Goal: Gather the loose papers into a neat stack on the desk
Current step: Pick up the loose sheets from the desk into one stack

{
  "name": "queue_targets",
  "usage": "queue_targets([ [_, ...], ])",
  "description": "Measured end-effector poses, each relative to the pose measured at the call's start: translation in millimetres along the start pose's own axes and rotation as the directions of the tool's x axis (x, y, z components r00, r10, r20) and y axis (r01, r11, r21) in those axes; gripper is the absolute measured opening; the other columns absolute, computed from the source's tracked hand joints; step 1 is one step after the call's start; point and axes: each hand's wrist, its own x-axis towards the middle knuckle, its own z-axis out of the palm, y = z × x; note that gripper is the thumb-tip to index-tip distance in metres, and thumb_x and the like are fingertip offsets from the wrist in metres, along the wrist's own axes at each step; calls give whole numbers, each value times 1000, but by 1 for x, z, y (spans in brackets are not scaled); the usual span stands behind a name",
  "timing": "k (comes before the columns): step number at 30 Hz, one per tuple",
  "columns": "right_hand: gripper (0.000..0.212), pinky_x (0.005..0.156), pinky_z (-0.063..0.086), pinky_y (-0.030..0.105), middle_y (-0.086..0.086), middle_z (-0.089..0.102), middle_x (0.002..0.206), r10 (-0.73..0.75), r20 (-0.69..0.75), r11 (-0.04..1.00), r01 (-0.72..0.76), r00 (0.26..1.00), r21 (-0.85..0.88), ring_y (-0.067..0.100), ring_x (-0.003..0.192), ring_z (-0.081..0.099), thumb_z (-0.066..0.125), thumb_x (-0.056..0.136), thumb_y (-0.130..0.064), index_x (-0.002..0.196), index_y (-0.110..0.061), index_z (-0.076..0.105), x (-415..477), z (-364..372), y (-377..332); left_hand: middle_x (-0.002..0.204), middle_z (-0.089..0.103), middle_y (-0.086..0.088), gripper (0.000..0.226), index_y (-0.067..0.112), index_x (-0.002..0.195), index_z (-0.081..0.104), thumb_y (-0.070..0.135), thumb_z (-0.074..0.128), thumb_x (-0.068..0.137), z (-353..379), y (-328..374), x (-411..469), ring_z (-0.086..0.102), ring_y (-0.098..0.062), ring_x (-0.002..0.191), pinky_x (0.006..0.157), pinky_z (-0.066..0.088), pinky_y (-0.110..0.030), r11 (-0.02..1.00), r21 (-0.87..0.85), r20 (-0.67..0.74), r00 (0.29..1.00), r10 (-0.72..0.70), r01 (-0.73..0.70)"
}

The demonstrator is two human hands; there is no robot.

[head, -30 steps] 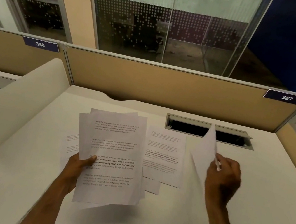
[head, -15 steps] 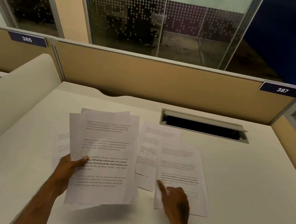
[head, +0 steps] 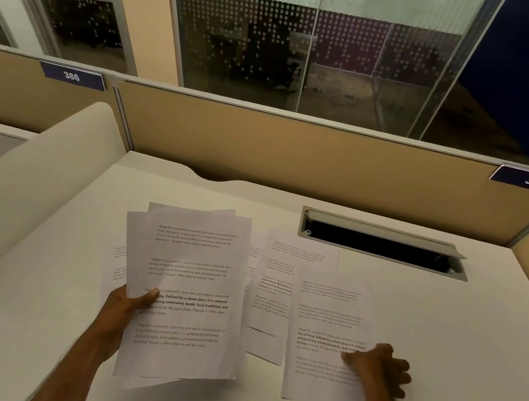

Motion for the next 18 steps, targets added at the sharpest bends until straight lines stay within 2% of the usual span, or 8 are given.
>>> queue_targets([
  [3, 92, 102, 38, 55, 21, 42, 132, -7, 24, 1000, 7, 1000, 8, 41, 122, 45, 91, 58, -36, 131, -11, 40, 4, -2, -3, 109, 77, -24, 34, 10, 127, 60, 14, 65, 93, -2, 2, 5, 73, -51, 92, 82, 55, -70, 1000, 3, -9, 1000, 2, -2],
  [5, 88, 101, 39, 55, 19, 56, 124, 26, 86, 996, -33, 996, 84, 42, 115, 53, 92, 54, -33, 125, -10, 46, 14, 0, 1, 107, 77, -23, 32, 10, 125, 61, 13, 65, 93, -1, 2, 8, 73, -51, 91, 82, 55, -70, 1000, 6, -15, 1000, 2, -2],
  [7, 73, 97, 47, 54, 14, 70, 98, 3, 134, 980, -29, 991, 194, 39, 93, 64, 91, 42, -32, 106, -9, 63, 28, 2, 9, 106, 77, -23, 30, 11, 123, 62, 12, 65, 93, -1, 4, 11, 73, -51, 90, 81, 56, -70, 1000, 9, -16, 1000, 3, -3],
  [9, 45, 89, 55, 54, 13, 73, 82, -95, 153, 942, 39, 984, 335, 36, 80, 68, 89, 53, -28, 88, -6, 72, 37, 2, 12, 107, 77, -23, 30, 11, 123, 62, 13, 65, 93, -1, 6, 14, 74, -51, 90, 80, 56, -69, 1000, 12, -14, 1000, 4, -4],
  [11, 25, 87, 57, 51, 16, 73, 86, -195, 130, 876, 113, 972, 470, 36, 84, 69, 85, 71, -21, 82, -4, 71, 16, -16, -1, 107, 77, -23, 31, 12, 123, 61, 13, 64, 93, -3, 8, 17, 73, -50, 91, 80, 57, -69, 1000, 14, -10, 1000, 5, -5],
  [14, 13, 83, 56, 44, 14, 72, 87, -326, 118, 723, 168, 938, 670, 34, 84, 69, 80, 80, -15, 84, -9, 69, -2, -33, -26, 108, 77, -23, 30, 12, 123, 61, 14, 64, 93, -6, 8, 22, 73, -51, 92, 80, 56, -70, 1000, 16, -7, 1000, -1, 1],
  [16, 14, 82, 57, 43, 13, 71, 86, -342, 111, 691, 170, 933, 702, 33, 82, 68, 81, 80, -16, 86, -10, 69, -8, -29, -44, 108, 77, -23, 30, 11, 123, 62, 13, 65, 93, -9, 8, 25, 73, -50, 92, 82, 56, -69, 1000, 17, -11, 1000, -7, 7],
  [18, 18, 82, 59, 45, 14, 73, 89, -330, 80, 721, 197, 941, 664, 34, 83, 70, 83, 77, -19, 85, -11, 70, -9, -15, -64, 108, 77, -23, 29, 10, 122, 63, 12, 65, 93, -11, 9, 29, 74, -48, 90, 80, 58, -66, 1000, 20, -15, 1000, -9, 9],
])
